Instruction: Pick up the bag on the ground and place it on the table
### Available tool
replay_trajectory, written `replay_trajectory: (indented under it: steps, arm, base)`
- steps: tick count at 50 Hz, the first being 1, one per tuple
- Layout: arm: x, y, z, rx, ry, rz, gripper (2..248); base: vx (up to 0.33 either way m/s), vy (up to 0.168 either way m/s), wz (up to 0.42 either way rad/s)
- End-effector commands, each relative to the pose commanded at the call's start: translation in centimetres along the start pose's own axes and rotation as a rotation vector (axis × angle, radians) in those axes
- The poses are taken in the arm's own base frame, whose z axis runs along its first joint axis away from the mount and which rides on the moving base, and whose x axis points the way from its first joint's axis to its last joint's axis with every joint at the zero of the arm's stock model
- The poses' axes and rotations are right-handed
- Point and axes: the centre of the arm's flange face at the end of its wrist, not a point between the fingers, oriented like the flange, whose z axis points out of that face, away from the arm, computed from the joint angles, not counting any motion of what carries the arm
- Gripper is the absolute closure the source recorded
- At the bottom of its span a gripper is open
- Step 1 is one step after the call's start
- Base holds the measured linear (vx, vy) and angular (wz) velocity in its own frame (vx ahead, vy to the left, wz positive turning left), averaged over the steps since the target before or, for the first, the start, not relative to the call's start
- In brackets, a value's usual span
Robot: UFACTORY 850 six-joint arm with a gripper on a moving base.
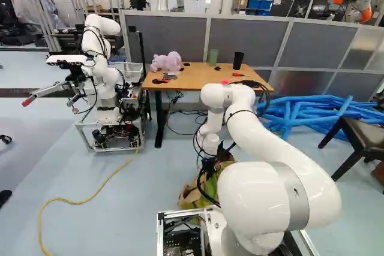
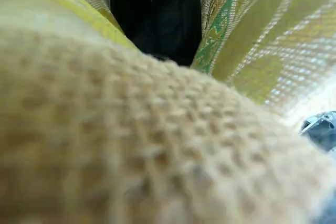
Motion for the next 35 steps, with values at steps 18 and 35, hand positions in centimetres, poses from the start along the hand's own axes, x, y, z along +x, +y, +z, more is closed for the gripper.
replay_trajectory:
  steps: [18, 35]
  arm:
    - [-0.2, 0.3, -2.7, 0.001, 0.001, -0.032, 229]
    - [-0.4, 0.5, -5.3, 0.004, 0.005, -0.2, 229]
  base:
    - [0.0, 0.0, 0.0]
    - [0.0, 0.0, 0.0]
